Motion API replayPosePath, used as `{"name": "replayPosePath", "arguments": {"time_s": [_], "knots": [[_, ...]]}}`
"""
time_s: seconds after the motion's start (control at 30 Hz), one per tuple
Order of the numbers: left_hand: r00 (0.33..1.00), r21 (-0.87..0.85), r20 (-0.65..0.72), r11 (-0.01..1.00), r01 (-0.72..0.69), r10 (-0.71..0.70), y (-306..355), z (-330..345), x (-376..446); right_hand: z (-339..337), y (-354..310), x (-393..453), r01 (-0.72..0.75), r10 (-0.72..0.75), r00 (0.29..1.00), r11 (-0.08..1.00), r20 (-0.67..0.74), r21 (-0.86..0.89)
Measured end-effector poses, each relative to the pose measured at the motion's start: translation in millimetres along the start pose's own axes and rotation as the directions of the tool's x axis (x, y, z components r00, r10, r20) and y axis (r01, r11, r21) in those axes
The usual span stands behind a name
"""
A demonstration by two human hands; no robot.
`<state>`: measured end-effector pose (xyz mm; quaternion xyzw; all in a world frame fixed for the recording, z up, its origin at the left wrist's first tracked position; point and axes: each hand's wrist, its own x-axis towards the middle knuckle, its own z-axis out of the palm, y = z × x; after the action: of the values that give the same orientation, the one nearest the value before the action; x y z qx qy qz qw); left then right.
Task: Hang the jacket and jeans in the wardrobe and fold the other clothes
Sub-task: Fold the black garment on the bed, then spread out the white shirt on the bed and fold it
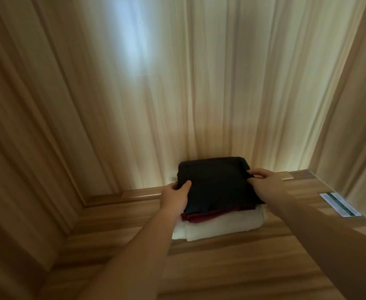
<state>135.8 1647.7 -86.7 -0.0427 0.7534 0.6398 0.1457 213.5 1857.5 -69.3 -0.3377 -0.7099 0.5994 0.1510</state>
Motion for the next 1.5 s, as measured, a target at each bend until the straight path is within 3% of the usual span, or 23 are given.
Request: {"name": "replayPosePath", "arguments": {"time_s": [0.1, 0.27, 0.37, 0.47, 0.6, 0.63, 0.73, 0.83, 1.2, 1.33, 1.5], "knots": [[0.992, 0.088, -0.081, 0.992, -0.092, 0.099, 5.3, -0.5, -10.3, -2.1, -7.9, -8.9, 0.059, -0.060, 0.998, 0.993, -0.009, -0.100], [0.976, 0.065, -0.167, 0.990, -0.128, 0.137, 16.0, -6.2, -35.5, -12.7, -23.8, -43.5, 0.111, -0.109, 0.994, 0.970, 0.021, -0.216], [0.946, 0.265, -0.182, 0.939, -0.217, 0.270, 19.0, -7.6, -62.3, -32.8, -33.1, -76.8, 0.173, -0.166, 0.985, 0.920, 0.050, -0.352], [0.882, 0.482, -0.088, 0.794, -0.370, 0.464, 28.0, -10.7, -96.1, -63.9, -46.1, -121.4, 0.264, -0.245, 0.964, 0.818, 0.106, -0.511], [0.753, 0.703, 0.204, 0.442, -0.558, 0.626, 49.0, -14.7, -157.0, -111.4, -53.1, -197.3, 0.354, -0.331, 0.925, 0.569, 0.187, -0.742], [0.719, 0.689, 0.257, 0.399, -0.605, 0.646, 53.0, -14.8, -174.8, -123.5, -51.6, -217.6, 0.350, -0.351, 0.921, 0.548, 0.171, -0.760], [0.700, 0.599, 0.288, 0.448, -0.664, 0.654, 63.0, -15.7, -226.9, -164.4, -42.1, -280.4, 0.335, -0.374, 0.917, 0.536, 0.138, -0.775], [0.665, 0.583, 0.404, 0.383, -0.716, 0.628, 67.0, -9.5, -271.9, -211.0, -33.7, -334.2, 0.257, -0.395, 0.918, 0.518, 0.038, -0.816], [0.455, 0.356, 0.767, 0.289, -0.889, 0.453, 66.4, 54.0, -412.7, -306.5, -6.9, -470.8, 0.029, -0.398, 0.887, 0.553, -0.234, -0.832], [0.297, 0.230, 0.859, 0.204, -0.952, 0.417, 50.6, 83.5, -456.8, -332.1, 25.7, -530.2, -0.146, -0.307, 0.870, 0.587, -0.386, -0.796], [0.025, 0.011, 0.940, 0.045, -0.999, 0.340, 11.3, 107.9, -512.8, -344.8, 74.2, -627.3, -0.383, -0.179, 0.778, 0.624, -0.602, -0.681]]}}
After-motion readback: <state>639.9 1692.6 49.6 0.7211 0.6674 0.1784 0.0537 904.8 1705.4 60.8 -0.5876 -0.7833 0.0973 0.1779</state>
